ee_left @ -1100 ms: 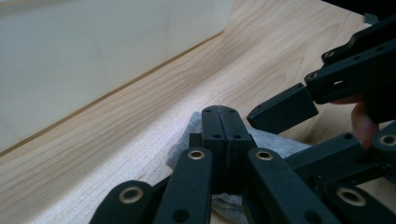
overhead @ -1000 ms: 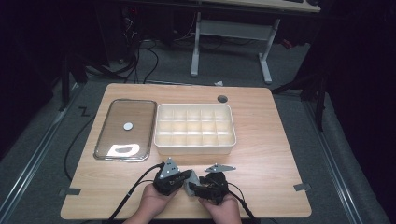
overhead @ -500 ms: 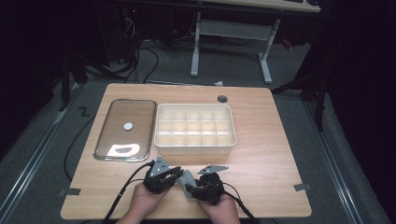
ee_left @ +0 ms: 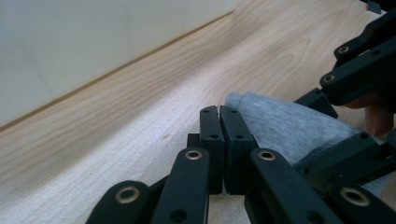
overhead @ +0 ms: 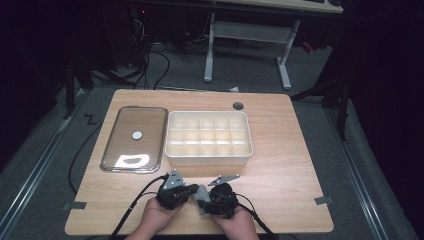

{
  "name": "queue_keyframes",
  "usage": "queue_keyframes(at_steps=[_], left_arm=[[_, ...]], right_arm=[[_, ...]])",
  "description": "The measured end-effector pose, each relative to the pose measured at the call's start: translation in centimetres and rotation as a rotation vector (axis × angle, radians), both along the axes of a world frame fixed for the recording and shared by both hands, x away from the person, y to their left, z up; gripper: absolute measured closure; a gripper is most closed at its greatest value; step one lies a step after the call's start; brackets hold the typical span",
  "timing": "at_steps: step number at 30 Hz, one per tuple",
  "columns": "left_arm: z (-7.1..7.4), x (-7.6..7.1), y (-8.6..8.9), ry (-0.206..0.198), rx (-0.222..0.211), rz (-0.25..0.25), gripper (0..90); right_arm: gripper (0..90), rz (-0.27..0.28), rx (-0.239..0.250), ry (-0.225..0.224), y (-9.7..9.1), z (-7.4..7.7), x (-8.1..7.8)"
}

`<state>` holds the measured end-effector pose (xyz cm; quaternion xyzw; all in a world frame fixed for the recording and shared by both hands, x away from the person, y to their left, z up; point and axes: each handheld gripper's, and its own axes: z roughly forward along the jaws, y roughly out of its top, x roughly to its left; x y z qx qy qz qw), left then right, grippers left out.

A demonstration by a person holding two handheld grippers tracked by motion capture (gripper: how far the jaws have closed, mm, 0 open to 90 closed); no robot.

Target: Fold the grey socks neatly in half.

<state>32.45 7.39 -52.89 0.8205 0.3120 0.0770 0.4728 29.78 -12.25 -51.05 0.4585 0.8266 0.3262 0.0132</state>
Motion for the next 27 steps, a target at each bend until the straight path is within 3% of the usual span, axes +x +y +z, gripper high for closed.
queue_keyframes(at_steps=[7,13,15,16,17,20,24,27], left_arm=[[1.1,-0.1,1.1,-0.06,-0.004,0.053,78.5],[1.4,-0.9,4.3,-0.106,0.04,0.109,73.4],[1.3,-1.0,5.0,-0.104,0.05,0.115,70.3],[0.9,-1.5,6.4,-0.098,0.07,0.141,67.9],[0.9,-1.5,6.4,-0.098,0.07,0.141,66.6],[0.8,-1.9,8.6,-0.074,0.051,0.189,62.6],[0.8,-1.8,9.4,-0.099,0.064,0.226,56.6],[0.4,-1.6,9.5,-0.094,0.074,0.232,54.7]], right_arm=[[69.7,0.016,-0.024,-0.04,-0.5,0.5,-0.1],[69.7,0.006,-0.043,-0.07,-1.6,0.9,-0.1],[69.6,-0.005,-0.048,-0.071,-1.8,1.0,-0.1],[69.6,-0.016,-0.058,-0.081,-2.3,1.1,0.0],[69.6,-0.022,-0.068,-0.084,-2.5,1.2,0.0],[69.7,-0.03,-0.081,-0.102,-3.0,1.5,-0.1],[69.6,-0.039,-0.098,-0.123,-3.5,1.9,0.0],[69.5,-0.035,-0.111,-0.141,-4.1,2.2,0.2]])
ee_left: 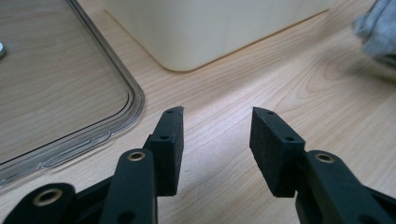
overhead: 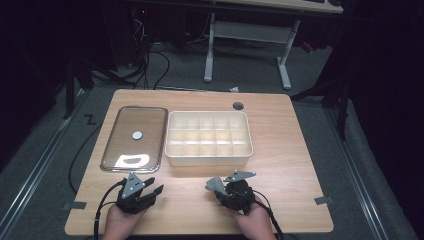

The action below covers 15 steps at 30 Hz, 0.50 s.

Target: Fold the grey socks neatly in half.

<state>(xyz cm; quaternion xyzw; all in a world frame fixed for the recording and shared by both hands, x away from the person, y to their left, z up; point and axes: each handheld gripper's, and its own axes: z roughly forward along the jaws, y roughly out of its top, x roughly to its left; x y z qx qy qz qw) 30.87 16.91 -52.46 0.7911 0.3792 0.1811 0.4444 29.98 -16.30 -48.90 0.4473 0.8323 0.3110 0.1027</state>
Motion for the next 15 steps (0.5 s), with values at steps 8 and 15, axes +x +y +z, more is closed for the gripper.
queue_keyframes(at_steps=[8,15], left_arm=[[-0.2,-0.1,-0.5,-0.004,-0.005,-0.021,53.1],[-0.3,-0.1,-0.4,0.007,-0.026,-0.031,52.4]], right_arm=[[69.6,-0.016,-0.063,-0.006,-1.6,0.6,0.7],[69.5,-0.036,-0.103,-0.012,-3.4,1.7,1.1]])
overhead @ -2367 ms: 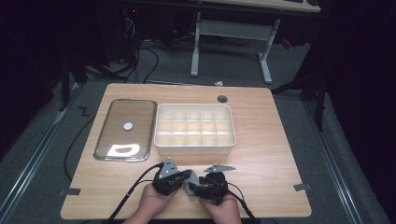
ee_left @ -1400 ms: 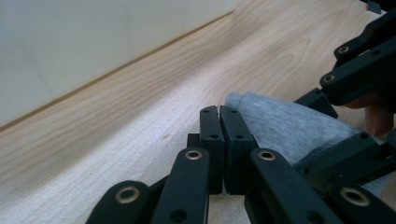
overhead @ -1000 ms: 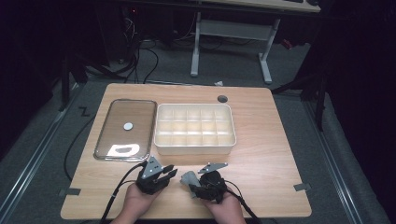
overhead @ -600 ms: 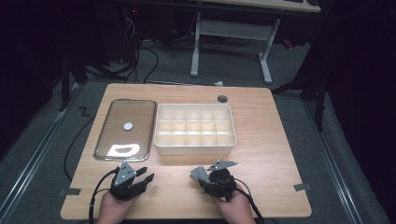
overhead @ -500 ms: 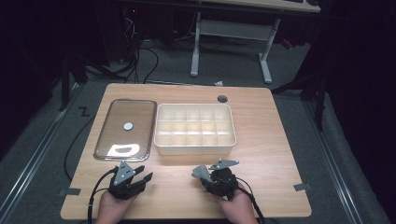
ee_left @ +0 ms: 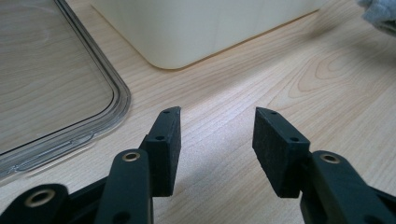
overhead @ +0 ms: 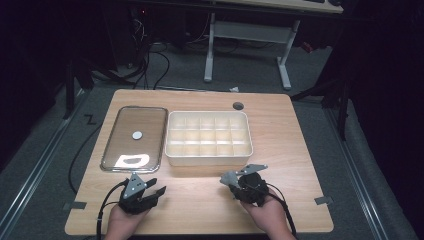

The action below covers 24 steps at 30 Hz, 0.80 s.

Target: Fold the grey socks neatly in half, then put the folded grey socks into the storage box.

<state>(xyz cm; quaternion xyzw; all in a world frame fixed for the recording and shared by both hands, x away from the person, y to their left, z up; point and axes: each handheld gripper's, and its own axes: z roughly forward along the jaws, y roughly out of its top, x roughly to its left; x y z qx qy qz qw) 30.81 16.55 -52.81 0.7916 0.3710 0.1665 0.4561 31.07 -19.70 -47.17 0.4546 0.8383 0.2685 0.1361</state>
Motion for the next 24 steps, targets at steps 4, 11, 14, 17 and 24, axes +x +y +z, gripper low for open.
queue_keyframes(at_steps=[4,11,14,17,24], left_arm=[[0.1,0.0,-0.1,-0.007,0.002,-0.002,52.1],[0.1,0.0,-0.4,-0.015,0.015,-0.013,51.0],[0.2,0.1,-0.3,-0.021,0.01,-0.013,50.1],[0.2,0.0,-0.2,-0.025,0.015,-0.019,49.0],[0.4,-0.5,-0.1,-0.029,0.018,-0.019,47.8]], right_arm=[[69.5,-0.012,-0.034,0.004,-0.9,0.4,0.3],[69.7,-0.022,-0.071,0.025,-2.2,1.4,0.8],[69.7,-0.021,-0.083,0.029,-2.6,2.1,1.1],[69.7,-0.024,-0.089,0.031,-2.9,2.8,1.4],[69.8,-0.022,-0.097,0.037,-3.3,3.8,1.9]])
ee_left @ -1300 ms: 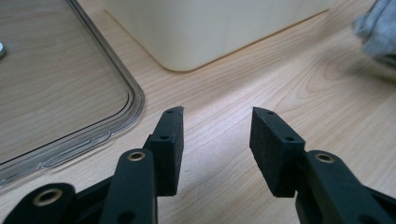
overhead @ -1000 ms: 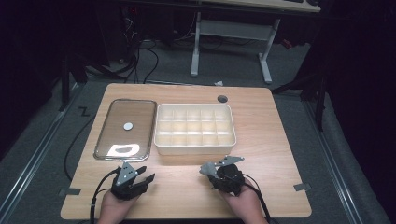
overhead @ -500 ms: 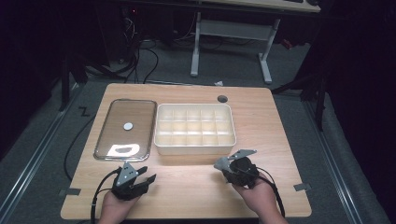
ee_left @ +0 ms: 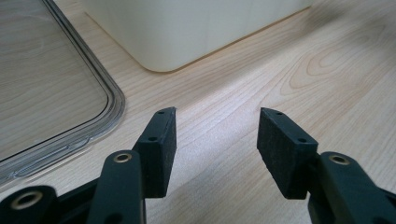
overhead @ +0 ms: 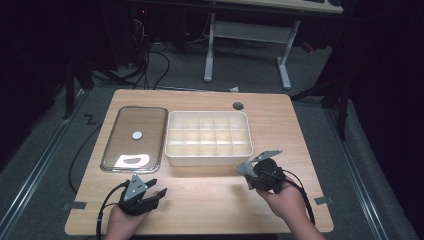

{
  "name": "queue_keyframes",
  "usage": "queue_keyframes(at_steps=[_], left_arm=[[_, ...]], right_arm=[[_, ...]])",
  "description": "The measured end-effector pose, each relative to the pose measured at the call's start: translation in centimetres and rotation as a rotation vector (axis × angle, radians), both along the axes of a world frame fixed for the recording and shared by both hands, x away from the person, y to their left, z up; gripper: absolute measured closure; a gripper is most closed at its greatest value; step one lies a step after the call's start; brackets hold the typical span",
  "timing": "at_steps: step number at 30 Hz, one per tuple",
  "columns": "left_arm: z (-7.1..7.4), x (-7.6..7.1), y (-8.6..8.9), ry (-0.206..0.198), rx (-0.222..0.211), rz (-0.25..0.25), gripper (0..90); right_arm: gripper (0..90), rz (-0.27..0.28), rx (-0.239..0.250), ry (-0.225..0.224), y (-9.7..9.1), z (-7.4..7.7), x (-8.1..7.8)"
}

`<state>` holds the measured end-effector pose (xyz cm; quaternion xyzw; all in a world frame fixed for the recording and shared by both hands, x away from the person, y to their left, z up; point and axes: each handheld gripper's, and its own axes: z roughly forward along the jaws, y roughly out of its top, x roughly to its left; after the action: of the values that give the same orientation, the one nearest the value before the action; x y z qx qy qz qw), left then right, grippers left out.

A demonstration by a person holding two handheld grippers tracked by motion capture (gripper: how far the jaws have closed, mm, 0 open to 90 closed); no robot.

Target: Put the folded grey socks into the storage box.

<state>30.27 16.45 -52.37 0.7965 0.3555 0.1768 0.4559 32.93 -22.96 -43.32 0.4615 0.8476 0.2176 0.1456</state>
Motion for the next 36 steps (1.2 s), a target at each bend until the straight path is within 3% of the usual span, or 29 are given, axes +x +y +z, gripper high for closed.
queue_keyframes(at_steps=[8,13,21,30,33,36], left_arm=[[0.0,0.0,-0.3,0.003,-0.001,-0.011,47.6],[-0.2,0.1,-0.3,0.011,0.003,-0.031,46.4],[0.0,0.1,-0.2,0.009,-0.004,-0.032,46.2],[-0.1,0.0,-0.3,0.009,0.004,-0.043,46.2],[-0.1,0.1,-0.3,0.009,0.004,-0.042,46.2],[-0.1,0.1,-0.3,0.01,0.001,-0.042,46.2]], right_arm=[[69.9,0.026,-0.031,-0.01,0.3,2.7,1.4],[69.8,-0.01,-0.024,-0.005,0.2,3.6,3.0],[70.0,-0.034,0.001,0.037,0.5,3.8,5.8],[70.5,-0.048,-0.025,0.096,1.2,3.5,9.1],[70.6,-0.056,-0.014,0.122,1.3,3.1,10.0],[70.6,-0.062,-0.043,0.142,1.5,2.6,10.8]])
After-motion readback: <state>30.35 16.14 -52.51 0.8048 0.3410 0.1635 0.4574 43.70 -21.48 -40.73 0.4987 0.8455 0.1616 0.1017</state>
